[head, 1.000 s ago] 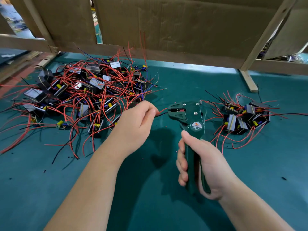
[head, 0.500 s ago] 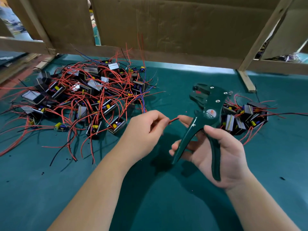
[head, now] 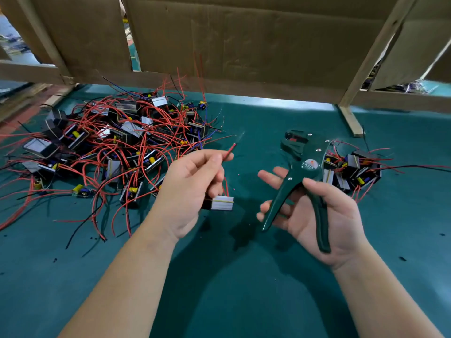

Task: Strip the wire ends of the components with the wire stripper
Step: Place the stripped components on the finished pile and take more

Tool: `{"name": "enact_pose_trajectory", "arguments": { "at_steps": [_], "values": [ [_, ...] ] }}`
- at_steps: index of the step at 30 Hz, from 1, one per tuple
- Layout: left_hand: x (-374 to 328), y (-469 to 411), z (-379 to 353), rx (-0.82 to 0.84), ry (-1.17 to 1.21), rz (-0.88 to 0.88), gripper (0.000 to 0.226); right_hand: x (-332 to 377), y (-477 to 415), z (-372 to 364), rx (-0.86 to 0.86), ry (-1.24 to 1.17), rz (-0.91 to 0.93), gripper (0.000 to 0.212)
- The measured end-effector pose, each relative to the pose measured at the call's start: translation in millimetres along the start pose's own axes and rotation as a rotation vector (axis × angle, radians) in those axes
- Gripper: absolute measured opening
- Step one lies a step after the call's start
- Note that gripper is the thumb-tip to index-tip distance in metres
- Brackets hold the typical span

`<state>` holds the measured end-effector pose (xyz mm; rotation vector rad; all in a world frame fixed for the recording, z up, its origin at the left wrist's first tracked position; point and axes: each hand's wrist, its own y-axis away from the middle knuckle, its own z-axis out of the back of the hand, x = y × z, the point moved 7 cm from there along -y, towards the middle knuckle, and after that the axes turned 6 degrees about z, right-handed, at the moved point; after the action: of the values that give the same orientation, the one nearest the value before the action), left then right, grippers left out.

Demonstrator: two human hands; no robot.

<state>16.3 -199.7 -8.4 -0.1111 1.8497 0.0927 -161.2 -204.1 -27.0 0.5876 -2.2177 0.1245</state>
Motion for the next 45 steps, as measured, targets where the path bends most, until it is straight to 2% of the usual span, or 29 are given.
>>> {"name": "enact_pose_trajectory", "arguments": {
  "at_steps": [1, 2, 6, 9, 13, 16, 19, 24, 27, 30, 33, 34, 35, 37, 39, 40, 43, 45],
  "values": [
    [0.2, 0.2, -2.5, 0.019, 0.1, 0.03, 0.018, -5.1, 1.0, -1.8, 0.022, -0.009, -0.033, 0.074],
    [0.7, 0.2, -5.5, 0.042, 0.206, 0.06, 0.015, -10.0, 2.1, -4.5, 0.052, -0.017, -0.063, 0.08],
    [5.2, -2.2, -11.0, 0.082, 0.621, 0.161, 0.014, -22.8, 8.6, -25.8, 0.262, -0.048, -0.146, 0.067],
    [13.3, -4.1, -11.6, 0.046, 0.709, 0.211, 0.009, -28.1, 14.2, -40.1, 0.422, -0.063, -0.167, 0.06],
    [16.4, -6.2, -8.6, -0.032, 0.559, 0.179, 0.02, -29.9, 14.0, -48.0, 0.482, -0.044, -0.138, 0.067],
    [13.4, -3.5, -17.5, 0.021, 0.446, 0.124, 0.023, -25.8, 6.9, -40.0, 0.38, -0.066, -0.103, 0.075],
    [11.0, 1.7, -27.5, 0.081, 0.3, 0.04, 0.026, -18.6, 3.0, -31.7, 0.301, 0.016, -0.038, 0.074],
    [11.2, 0.7, -19.5, -0.021, 0.187, -0.041, 0.029, 2.4, 0.6, -16.7, 0.17, 0.029, 0.087, 0.084],
    [2.8, -0.8, -4.8, -0.105, -0.017, -0.145, 0.018, 23.4, -0.4, -1.9, 0.033, 0.128, 0.264, 0.066],
    [-22.9, 7.6, 9.0, -0.23, -0.323, -0.429, 0.024, 52.9, 0.9, 15.0, -0.132, 0.274, 0.479, 0.033],
    [-46.9, 25.4, 17.6, -0.458, -0.702, -0.748, 0.037, 67.1, 2.1, 24.0, -0.185, 0.324, 0.555, 0.016],
    [-50.4, 29.1, 21.0, -0.567, -0.845, -0.786, 0.04, 67.9, 2.1, 26.0, -0.185, 0.319, 0.558, 0.014],
    [-51.7, 29.6, 26.0, -0.689, -0.981, -0.738, 0.043, 67.7, 2.2, 27.3, -0.183, 0.313, 0.556, 0.013],
    [-42.5, 19.9, 42.6, -0.836, -1.221, -0.386, 0.05, 65.7, 1.8, 28.6, -0.184, 0.309, 0.545, 0.012],
    [-22.6, 8.3, 57.2, -0.761, -1.419, 0.004, 0.046, 63.1, 1.0, 28.0, -0.186, 0.309, 0.526, 0.011],
    [-15.7, 5.0, 60.9, -0.7, -1.476, 0.102, 0.038, 61.7, 0.2, 27.6, -0.186, 0.31, 0.515, 0.011],
    [-15.6, 3.2, 64.2, -0.664, -1.478, 0.07, 0.018, 58.3, -0.4, 25.1, -0.179, 0.316, 0.493, 0.012],
    [-18.9, 3.3, 63.8, -0.696, -1.449, 0.012, 0.016, 56.3, -0.6, 25.1, -0.18, 0.317, 0.486, 0.014]
  ]
}}
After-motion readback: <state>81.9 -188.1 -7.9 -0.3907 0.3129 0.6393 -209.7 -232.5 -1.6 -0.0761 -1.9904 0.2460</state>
